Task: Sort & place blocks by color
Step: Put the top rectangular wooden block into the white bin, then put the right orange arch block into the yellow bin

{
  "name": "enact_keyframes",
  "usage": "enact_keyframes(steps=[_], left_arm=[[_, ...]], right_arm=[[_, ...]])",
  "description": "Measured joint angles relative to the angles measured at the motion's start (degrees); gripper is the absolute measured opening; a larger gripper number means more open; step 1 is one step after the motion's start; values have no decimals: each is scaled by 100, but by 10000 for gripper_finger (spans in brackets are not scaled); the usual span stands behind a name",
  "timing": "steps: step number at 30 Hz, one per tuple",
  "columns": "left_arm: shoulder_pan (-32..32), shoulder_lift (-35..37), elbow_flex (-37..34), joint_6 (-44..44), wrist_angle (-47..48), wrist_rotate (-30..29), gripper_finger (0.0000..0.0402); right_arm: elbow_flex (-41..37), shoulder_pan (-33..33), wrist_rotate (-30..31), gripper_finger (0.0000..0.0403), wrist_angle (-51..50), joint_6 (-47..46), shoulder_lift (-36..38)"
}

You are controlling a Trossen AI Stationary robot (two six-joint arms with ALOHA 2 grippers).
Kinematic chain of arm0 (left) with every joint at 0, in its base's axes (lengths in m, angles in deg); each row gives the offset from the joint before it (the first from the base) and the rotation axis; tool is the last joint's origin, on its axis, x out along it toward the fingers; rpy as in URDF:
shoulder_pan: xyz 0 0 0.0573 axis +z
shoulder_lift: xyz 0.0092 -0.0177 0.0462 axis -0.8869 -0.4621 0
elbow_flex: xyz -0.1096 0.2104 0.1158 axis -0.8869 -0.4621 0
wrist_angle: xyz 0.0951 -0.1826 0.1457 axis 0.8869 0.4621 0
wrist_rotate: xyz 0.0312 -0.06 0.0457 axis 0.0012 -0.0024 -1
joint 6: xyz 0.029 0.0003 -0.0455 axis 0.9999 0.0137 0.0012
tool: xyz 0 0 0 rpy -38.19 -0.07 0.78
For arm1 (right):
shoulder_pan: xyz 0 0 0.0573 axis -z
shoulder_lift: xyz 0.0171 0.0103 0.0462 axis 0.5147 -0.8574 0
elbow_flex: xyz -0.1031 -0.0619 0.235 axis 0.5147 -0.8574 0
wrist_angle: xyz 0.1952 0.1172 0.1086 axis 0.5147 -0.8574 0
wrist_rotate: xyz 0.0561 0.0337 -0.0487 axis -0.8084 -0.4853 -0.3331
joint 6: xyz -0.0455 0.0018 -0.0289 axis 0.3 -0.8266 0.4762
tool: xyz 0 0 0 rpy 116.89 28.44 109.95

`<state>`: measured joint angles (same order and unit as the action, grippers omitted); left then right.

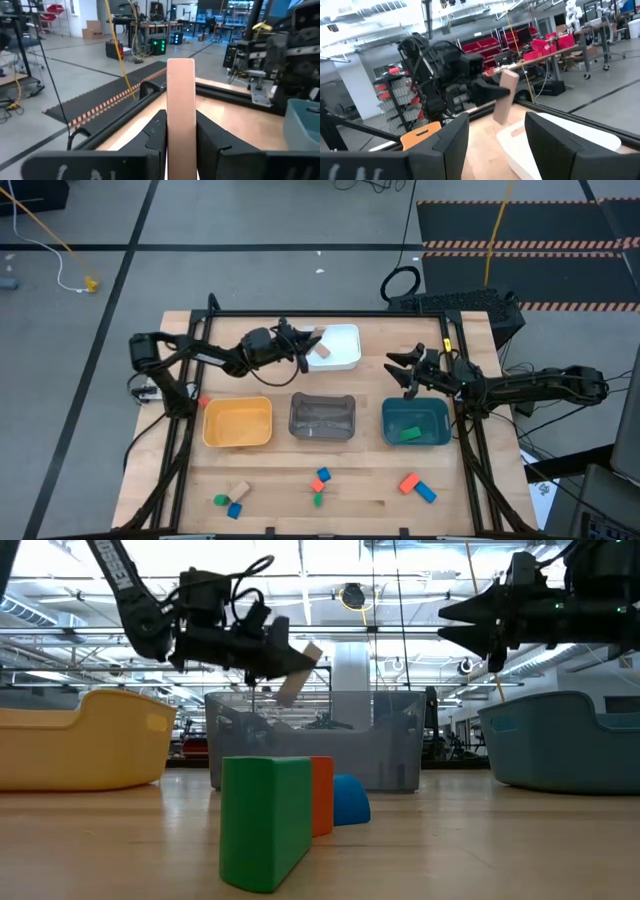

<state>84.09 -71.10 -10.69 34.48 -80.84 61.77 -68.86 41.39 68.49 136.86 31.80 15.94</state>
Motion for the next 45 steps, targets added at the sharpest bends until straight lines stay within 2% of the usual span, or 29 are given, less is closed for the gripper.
enact_keyframes(steps=[6, 12, 25, 30, 33, 35, 38, 41, 45], left_arm=[[0, -414, 87, -4, -197, -157, 74], [2, -418, 180, 27, -82, -155, 73], [22, -417, 195, -170, 268, -157, 134], [20, -416, 195, -175, -102, -156, 164], [17, -363, 195, -145, -707, -44, 177], [17, -249, 195, -141, -978, 140, 180], [-6, 24, 195, -290, -1016, 447, 179], [-111, 291, 195, -695, -765, 816, 172], [-431, 529, 195, -1073, -332, 1294, 162]], right_arm=[[0, 0, 6, 185, -43, 2, 1], [0, 0, 8, 185, -94, 26, 1], [0, 0, 9, 185, -170, 44, 1], [0, 0, -41, 185, -171, 44, 1], [106, 0, -420, 185, -300, 45, 1], [350, 0, -620, 185, -662, 48, 2], [957, -2, -606, 185, -2026, 280, 2], [1641, -2, -587, 185, -3539, 535, -15], [2226, -2, -732, 185, -4786, 562, -64]])
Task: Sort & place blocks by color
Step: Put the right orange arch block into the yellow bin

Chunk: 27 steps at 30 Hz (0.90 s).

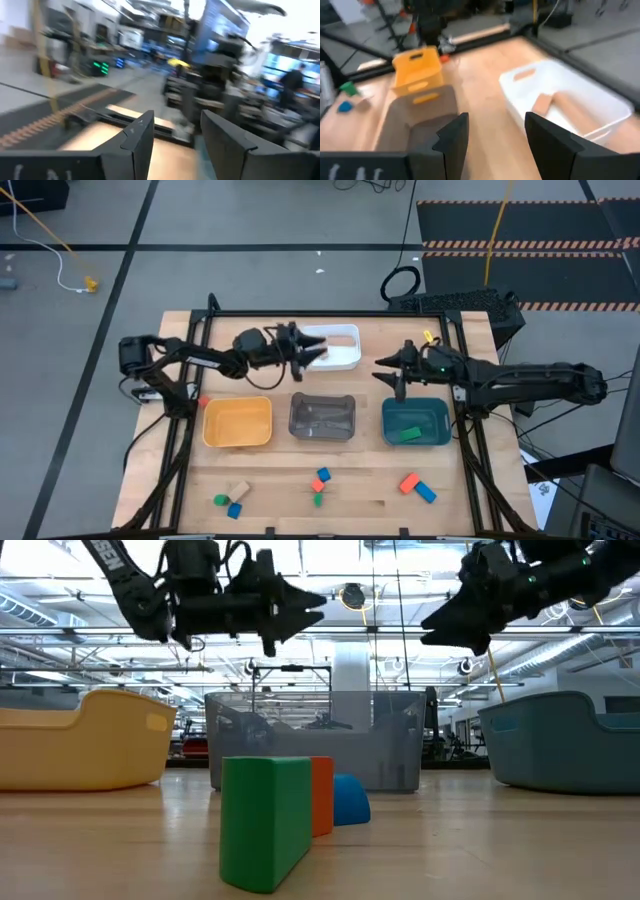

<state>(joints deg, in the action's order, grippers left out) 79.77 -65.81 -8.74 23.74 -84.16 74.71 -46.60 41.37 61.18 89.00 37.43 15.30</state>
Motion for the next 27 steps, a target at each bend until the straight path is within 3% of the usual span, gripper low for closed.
enact_keyframes(steps=[4, 8, 14, 19, 27], left_arm=[[-454, 153, -1, -90, 333, 77, 155], [-856, 190, 0, 9, 367, 76, 153], [-1224, 192, -2, 3, 273, 74, 152], [-1452, 192, -2, -165, 226, 67, 152], [-1724, 192, -2, -258, 200, 50, 152]], right_arm=[[332, -35, -707, 185, -758, -683, -24], [454, -550, -1214, 185, -849, -1244, -186], [745, -1615, -763, 185, -912, -1378, -765], [1122, -2251, -737, 185, -983, -1377, -1431], [1719, -2847, -765, 185, -2625, -1729, -2068]])
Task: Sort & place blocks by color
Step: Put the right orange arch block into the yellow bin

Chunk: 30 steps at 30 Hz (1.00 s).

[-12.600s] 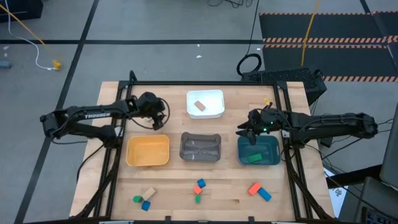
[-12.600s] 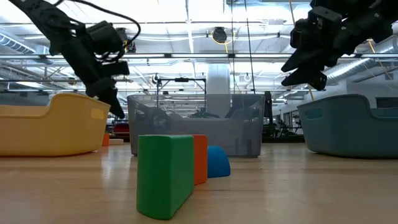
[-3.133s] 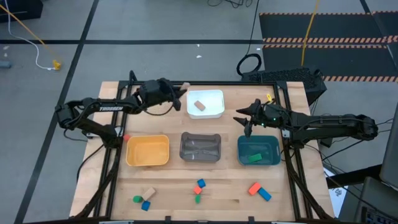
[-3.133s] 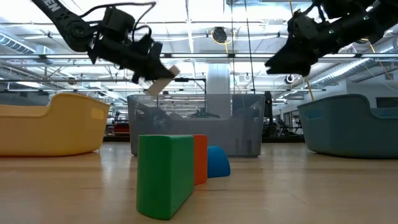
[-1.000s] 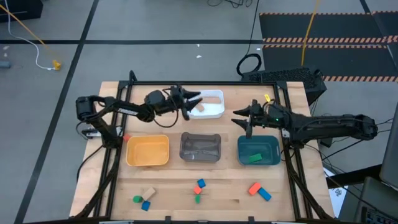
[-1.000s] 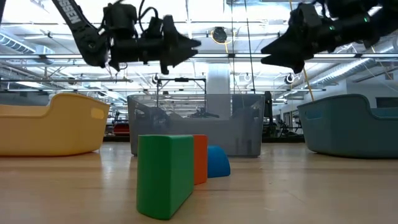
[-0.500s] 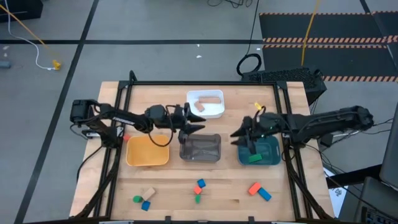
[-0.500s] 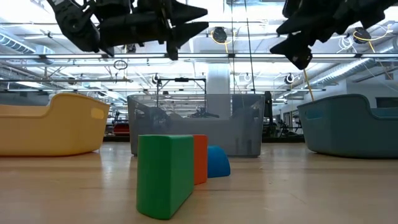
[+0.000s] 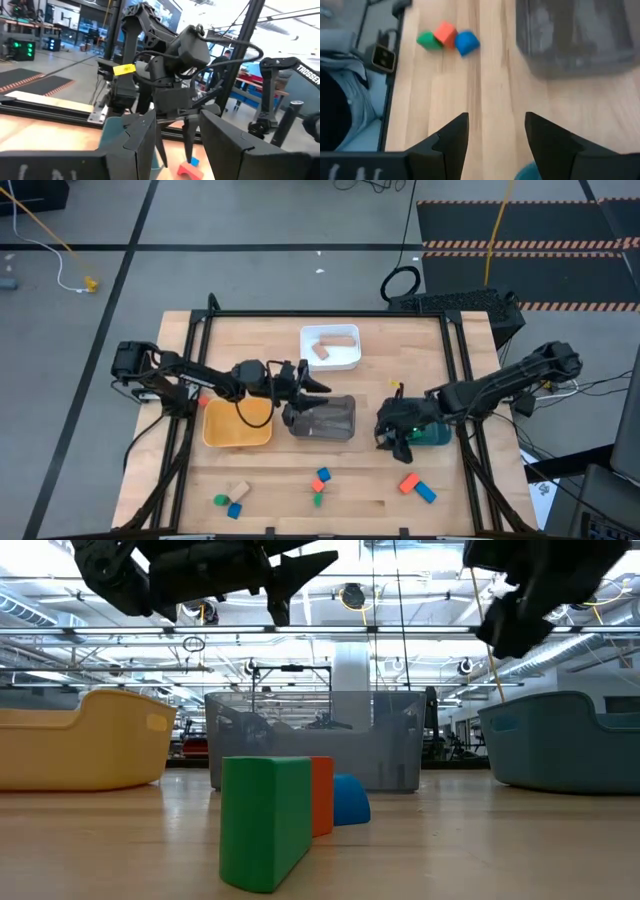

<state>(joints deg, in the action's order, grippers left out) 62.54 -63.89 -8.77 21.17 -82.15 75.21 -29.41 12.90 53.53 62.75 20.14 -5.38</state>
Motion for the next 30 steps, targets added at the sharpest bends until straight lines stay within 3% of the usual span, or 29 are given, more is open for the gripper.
enact_keyframes(steps=[6, 14, 25, 30], left_arm=[[-171, 0, 0, -92, 2, -7, 152], [-467, 0, 0, -138, 2, -14, 152], [-859, 0, 0, 67, 13, -61, 152], [-1038, 0, 0, 316, 24, -227, 152]], right_arm=[[18, -517, -730, 185, -23, -893, -98], [16, -1292, -767, 185, -64, -1818, -267], [14, -1618, -732, 185, -19, -1610, -313], [-177, -1691, -757, 185, -103, -1009, -315]])
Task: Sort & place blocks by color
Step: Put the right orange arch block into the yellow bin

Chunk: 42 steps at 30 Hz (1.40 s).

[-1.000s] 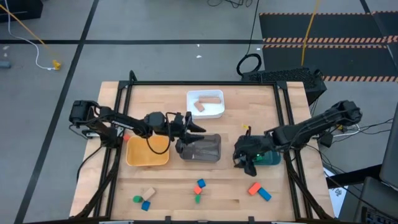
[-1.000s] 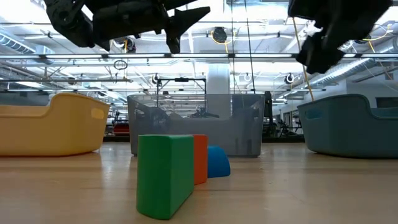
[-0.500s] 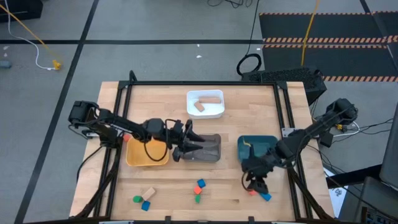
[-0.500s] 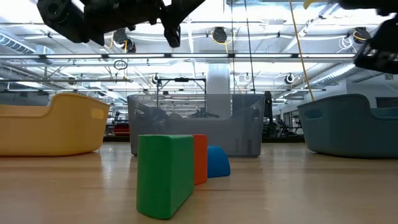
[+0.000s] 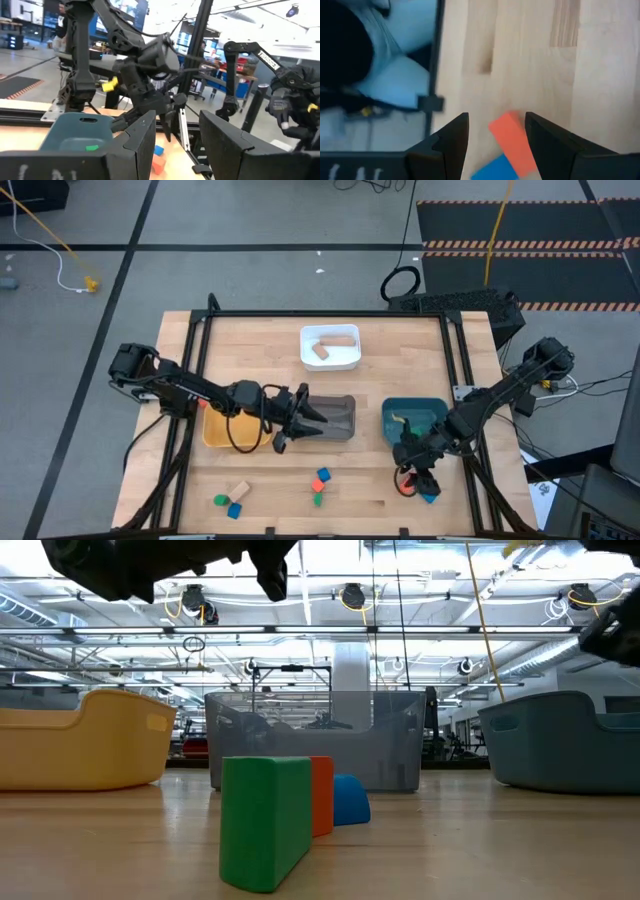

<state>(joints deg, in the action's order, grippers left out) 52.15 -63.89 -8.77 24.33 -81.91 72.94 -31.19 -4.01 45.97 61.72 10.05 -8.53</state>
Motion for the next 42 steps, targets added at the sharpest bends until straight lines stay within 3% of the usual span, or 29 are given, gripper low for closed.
enact_keyframes(steps=[10, 16, 22, 33, 42], left_arm=[[-261, 0, 0, 204, 39, -563, 152], [-258, 0, 0, 202, 37, -802, 152], [-253, 0, 0, 200, 35, -831, 152], [-251, 0, 0, 197, 42, -833, 152], [-251, 0, 0, 193, 46, -833, 152]], right_arm=[[-475, -298, -119, 185, -128, 1243, -4], [-689, -419, 469, 185, -22, 1899, -21], [-749, -419, 490, 185, 499, 2336, -297], [-764, -599, 320, 185, 850, 2492, -741], [-757, -605, 691, 185, 983, 2501, -772]])
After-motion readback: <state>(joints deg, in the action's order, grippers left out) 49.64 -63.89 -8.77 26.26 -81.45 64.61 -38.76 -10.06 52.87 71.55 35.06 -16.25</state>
